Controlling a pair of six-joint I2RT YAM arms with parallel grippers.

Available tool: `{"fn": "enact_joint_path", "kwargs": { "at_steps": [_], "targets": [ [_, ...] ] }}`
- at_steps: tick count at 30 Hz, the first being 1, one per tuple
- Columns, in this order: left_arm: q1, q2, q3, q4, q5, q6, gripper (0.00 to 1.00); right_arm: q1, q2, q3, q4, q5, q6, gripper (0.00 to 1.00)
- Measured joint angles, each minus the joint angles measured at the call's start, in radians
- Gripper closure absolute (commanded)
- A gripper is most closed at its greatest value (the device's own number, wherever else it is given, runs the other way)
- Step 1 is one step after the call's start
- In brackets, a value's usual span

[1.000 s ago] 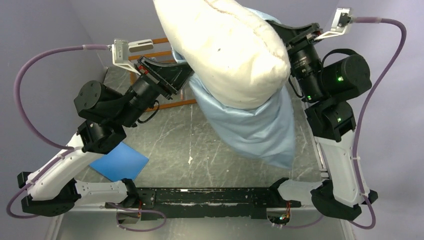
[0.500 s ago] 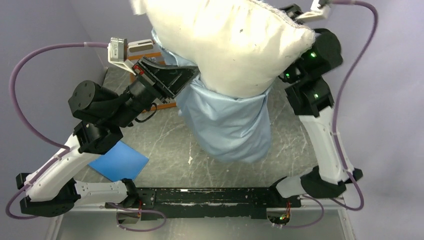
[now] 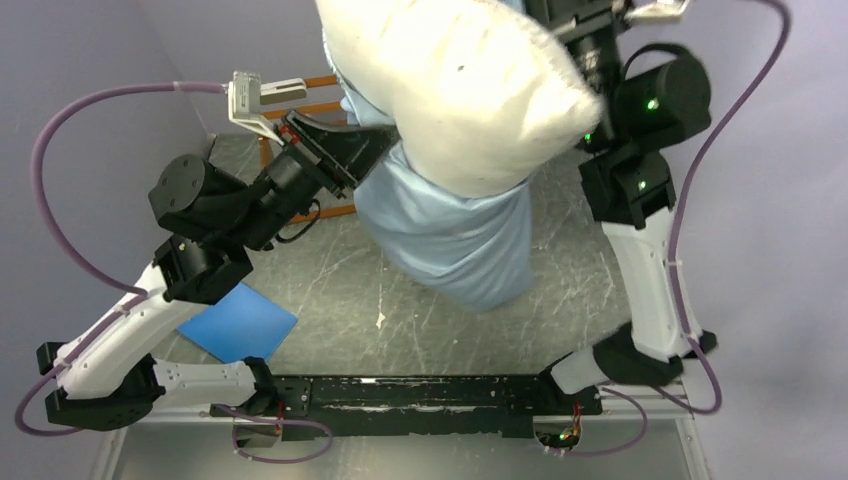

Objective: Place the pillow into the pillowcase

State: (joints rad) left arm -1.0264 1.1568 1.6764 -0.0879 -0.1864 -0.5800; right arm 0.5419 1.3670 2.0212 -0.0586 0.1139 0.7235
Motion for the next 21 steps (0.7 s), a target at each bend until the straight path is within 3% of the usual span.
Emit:
{"fn": "enact_joint_path", "kwargs": {
  "at_steps": [2,4,5,7,10,13,15,19,21],
  "targets": [
    [-0.004,-0.024,-0.06,0.061,0.08,-0.072,0.95,0.003,0.135,0.269,-0.07,0.037,-0.089,1.0],
    [-0.011,0.036,0.023,0.039,0.117,-0.068,0.95,0.003,0.223,0.442,-0.124,0.045,-0.146,1.0],
    [-0.013,0.077,0.093,0.017,0.11,-0.042,0.95,0.003,0.225,0.445,-0.137,0.036,-0.155,1.0],
    [-0.012,0.15,0.19,-0.024,0.056,0.005,0.95,-0.002,0.138,0.286,-0.109,-0.008,-0.134,1.0],
    [-0.01,0.174,0.184,-0.043,-0.028,0.046,0.95,-0.009,-0.11,-0.195,0.063,-0.066,-0.016,1.0],
    [-0.002,0.134,0.072,-0.017,-0.039,0.021,0.95,-0.009,-0.178,-0.298,0.092,-0.052,0.015,1.0],
    [0.0,0.094,-0.014,0.028,-0.014,-0.028,0.95,-0.007,-0.117,-0.173,0.038,-0.024,-0.035,1.0],
    [-0.024,0.038,-0.126,0.1,0.061,-0.113,0.95,-0.006,0.168,0.299,-0.175,0.09,-0.231,1.0],
    [-0.032,0.071,-0.073,0.05,0.057,-0.096,0.95,-0.006,0.223,0.343,-0.237,0.117,-0.289,1.0]
  ]
}}
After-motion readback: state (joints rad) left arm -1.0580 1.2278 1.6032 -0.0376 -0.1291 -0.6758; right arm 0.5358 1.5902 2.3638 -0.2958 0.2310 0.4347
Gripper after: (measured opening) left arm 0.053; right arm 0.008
